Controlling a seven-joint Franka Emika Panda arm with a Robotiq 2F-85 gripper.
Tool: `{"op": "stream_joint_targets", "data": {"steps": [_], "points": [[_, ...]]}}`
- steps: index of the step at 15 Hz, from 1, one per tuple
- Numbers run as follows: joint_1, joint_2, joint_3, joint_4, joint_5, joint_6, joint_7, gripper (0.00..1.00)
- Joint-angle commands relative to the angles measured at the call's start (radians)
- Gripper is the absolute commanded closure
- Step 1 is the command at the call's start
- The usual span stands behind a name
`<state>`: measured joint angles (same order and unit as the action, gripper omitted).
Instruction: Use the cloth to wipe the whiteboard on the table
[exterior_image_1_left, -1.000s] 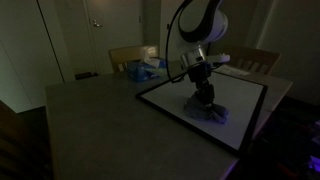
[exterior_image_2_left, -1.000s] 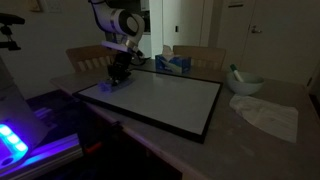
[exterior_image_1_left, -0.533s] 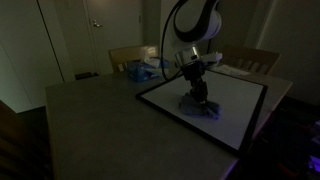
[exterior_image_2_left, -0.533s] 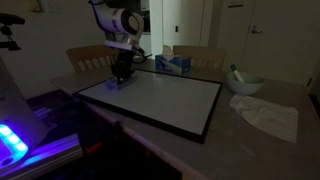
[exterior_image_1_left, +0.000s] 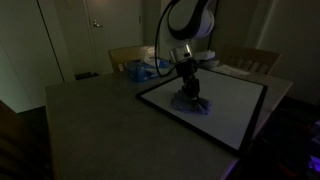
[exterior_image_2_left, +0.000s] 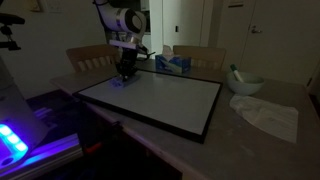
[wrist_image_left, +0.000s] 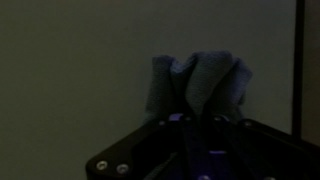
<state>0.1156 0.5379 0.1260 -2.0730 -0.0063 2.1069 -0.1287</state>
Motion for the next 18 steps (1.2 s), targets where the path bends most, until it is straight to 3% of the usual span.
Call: {"op": "stream_joint_targets", "data": {"steps": [1, 6, 8, 9, 10, 12, 13, 18], "points": [[0.007, 0.106, -0.010, 0.080, -0.007, 0.092, 0.025, 0.98], [0.014, 0.150, -0.014, 0.155, -0.023, 0.078, 0.030, 0.98], [0.022, 0.154, -0.022, 0.185, -0.047, 0.021, 0.033, 0.98], [0.023, 0.143, -0.025, 0.182, -0.060, -0.003, 0.029, 0.98], [0.007, 0.063, -0.003, 0.125, -0.020, -0.028, 0.022, 0.91], [0.013, 0.072, -0.004, 0.141, -0.030, -0.046, 0.023, 0.91], [0.016, 0.056, -0.009, 0.118, -0.038, -0.040, 0.033, 0.98], [0.026, 0.078, 0.012, 0.121, -0.012, 0.043, 0.044, 0.98]]}}
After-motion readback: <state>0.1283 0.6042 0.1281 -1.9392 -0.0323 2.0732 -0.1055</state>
